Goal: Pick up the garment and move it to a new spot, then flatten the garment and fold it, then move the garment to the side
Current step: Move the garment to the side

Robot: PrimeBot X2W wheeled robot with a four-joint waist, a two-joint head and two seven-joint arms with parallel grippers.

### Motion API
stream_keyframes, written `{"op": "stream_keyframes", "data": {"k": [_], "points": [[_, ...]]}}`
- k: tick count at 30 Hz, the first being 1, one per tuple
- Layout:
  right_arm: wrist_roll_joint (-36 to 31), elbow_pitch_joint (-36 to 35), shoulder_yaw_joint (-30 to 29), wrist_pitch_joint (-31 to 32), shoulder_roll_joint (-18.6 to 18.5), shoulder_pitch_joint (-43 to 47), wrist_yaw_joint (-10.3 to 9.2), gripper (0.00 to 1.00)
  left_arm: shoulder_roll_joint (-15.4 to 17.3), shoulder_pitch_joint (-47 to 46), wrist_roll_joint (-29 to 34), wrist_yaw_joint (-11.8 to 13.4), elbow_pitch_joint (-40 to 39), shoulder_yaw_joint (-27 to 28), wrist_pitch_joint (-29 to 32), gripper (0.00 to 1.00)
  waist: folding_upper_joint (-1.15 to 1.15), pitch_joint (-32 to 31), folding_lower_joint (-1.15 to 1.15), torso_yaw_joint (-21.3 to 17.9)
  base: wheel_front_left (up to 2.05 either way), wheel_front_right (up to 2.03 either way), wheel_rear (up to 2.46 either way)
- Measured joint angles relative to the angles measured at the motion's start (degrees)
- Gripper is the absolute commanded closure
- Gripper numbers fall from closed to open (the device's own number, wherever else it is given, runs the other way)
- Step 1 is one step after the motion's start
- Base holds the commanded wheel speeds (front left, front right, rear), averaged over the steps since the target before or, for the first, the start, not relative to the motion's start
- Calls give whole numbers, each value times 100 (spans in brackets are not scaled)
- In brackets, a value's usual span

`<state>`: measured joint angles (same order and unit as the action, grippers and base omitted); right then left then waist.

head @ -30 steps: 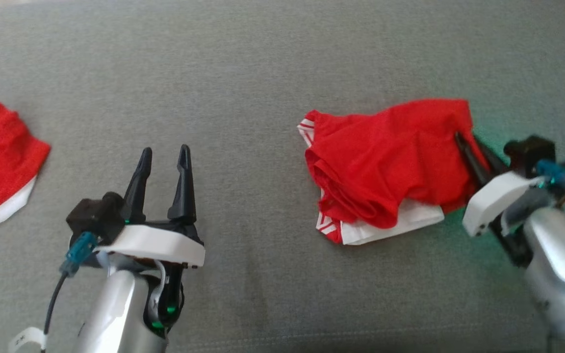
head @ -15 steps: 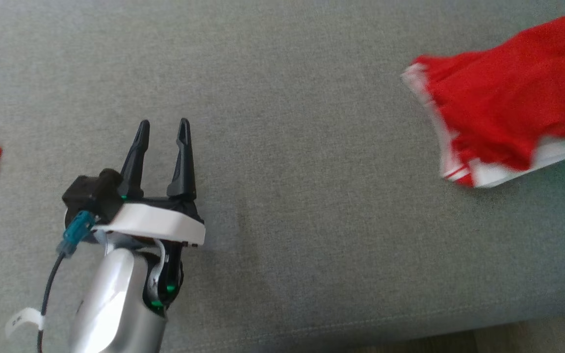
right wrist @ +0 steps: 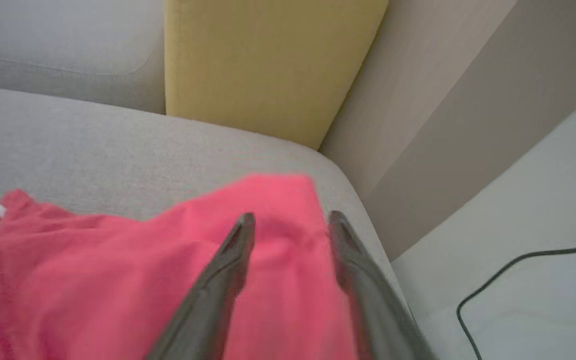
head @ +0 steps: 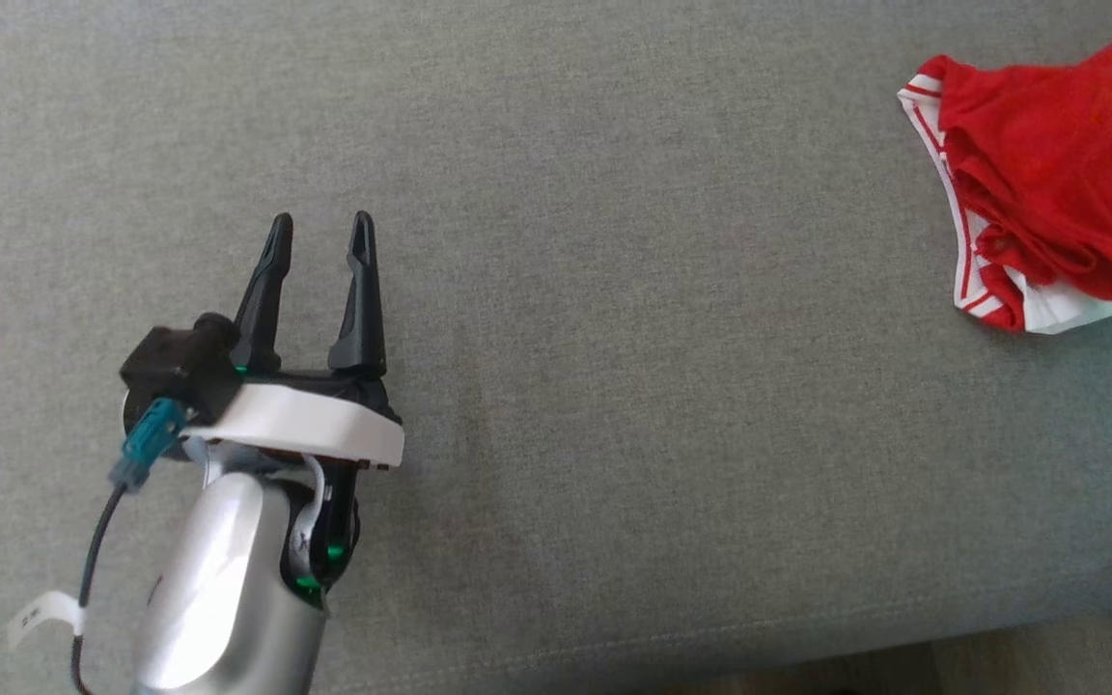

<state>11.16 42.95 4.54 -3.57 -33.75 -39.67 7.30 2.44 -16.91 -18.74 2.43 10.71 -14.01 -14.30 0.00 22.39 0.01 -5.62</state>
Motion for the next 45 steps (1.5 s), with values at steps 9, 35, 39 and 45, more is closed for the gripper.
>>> {"op": "stream_keyframes", "data": {"k": [9, 35, 39, 45], "points": [[3, -711, -148, 11, 564, 91, 0, 0, -1, 58, -134, -42, 60, 21, 0, 0, 0, -492, -1, 76, 0, 0, 0], [149, -2202, -157, -907, 2925, 3291, 0, 0, 8, 1781, -149, -70, -248, 435, 0, 0, 0, -2334, -1, 478, 0, 0, 0], [77, -2220, -157, -914, 2970, 3313, 0, 0, 8, 1796, -142, -101, -326, 534, 0, 0, 0, -2331, -1, 451, 0, 0, 0], [34, -2238, -156, -912, 3009, 3313, 0, 0, 8, 1797, -142, -96, -324, 543, 0, 0, 0, -2305, -1, 421, 0, 0, 0]]}}
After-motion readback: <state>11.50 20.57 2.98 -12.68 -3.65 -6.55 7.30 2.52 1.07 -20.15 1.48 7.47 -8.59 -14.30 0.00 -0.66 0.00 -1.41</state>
